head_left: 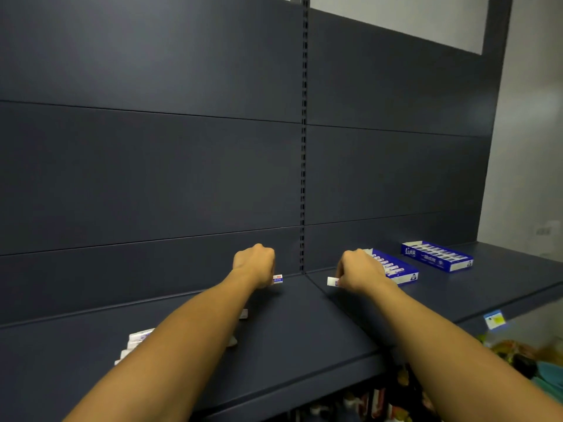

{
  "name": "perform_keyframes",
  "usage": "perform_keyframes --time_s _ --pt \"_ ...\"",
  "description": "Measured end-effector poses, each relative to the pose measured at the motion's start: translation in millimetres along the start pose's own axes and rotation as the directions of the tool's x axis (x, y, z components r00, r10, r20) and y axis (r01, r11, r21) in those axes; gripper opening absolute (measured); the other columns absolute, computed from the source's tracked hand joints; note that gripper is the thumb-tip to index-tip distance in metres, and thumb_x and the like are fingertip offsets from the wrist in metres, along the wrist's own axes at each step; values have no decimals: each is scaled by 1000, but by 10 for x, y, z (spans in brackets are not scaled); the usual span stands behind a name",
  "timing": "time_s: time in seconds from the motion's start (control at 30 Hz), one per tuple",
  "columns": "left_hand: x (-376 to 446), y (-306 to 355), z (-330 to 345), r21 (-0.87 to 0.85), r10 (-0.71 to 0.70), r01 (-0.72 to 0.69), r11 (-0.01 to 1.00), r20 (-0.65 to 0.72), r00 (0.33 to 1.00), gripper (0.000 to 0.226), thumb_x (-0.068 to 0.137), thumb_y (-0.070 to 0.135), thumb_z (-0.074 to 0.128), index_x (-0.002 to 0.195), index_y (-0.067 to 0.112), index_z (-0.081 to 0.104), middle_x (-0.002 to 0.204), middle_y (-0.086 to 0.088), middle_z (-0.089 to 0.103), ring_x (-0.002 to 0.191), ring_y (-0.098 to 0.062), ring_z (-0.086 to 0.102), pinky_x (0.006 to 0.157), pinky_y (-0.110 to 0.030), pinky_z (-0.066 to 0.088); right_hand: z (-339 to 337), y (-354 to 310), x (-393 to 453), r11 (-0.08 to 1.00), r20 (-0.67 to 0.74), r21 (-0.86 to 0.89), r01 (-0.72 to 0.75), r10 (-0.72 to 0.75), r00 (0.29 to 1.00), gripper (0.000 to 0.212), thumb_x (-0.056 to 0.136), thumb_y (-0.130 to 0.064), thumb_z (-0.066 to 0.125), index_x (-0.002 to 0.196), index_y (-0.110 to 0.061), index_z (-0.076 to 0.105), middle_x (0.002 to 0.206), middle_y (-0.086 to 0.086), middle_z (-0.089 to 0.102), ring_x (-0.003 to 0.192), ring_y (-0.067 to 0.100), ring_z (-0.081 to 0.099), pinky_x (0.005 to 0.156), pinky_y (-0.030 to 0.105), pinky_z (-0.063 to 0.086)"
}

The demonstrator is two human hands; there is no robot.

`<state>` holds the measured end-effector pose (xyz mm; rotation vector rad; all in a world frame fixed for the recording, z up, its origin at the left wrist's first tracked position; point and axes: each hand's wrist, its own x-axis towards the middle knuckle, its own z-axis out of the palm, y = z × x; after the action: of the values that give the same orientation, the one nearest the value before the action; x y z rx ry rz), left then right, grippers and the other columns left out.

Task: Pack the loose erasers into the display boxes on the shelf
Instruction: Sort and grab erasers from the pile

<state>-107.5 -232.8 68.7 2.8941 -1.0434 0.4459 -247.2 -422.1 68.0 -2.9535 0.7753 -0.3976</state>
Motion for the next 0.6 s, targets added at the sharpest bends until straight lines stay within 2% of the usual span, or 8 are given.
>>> perform_keyframes --time_s 0.17,0.3,0.6 --pt "-16 451 -85 -47 -34 34 998 3 999 17 83 21 75 99 18 75 99 -3 69 84 -26 66 67 -34 50 -157 417 -76 999 -9 -10 31 -32 999 20 88 -20 69 107 -20 74 111 7 67 97 27 65 82 38 56" --pt "-24 827 -100 -89 -60 59 994 -8 998 15 83 22 75 97 18 75 98 -2 69 85 -25 67 67 -33 50 -227 711 -124 998 -29 -13 61 -61 998 20 89 -15 66 105 -23 75 110 5 67 97 27 64 79 37 54" --pt "90 1434 -60 -102 -64 64 993 4 998 13 83 19 74 95 19 76 95 -2 70 83 -26 68 68 -33 54 -137 1184 -64 994 -13 -6 105 -105 994 19 90 -17 65 104 -23 76 109 4 66 95 26 64 74 35 53"
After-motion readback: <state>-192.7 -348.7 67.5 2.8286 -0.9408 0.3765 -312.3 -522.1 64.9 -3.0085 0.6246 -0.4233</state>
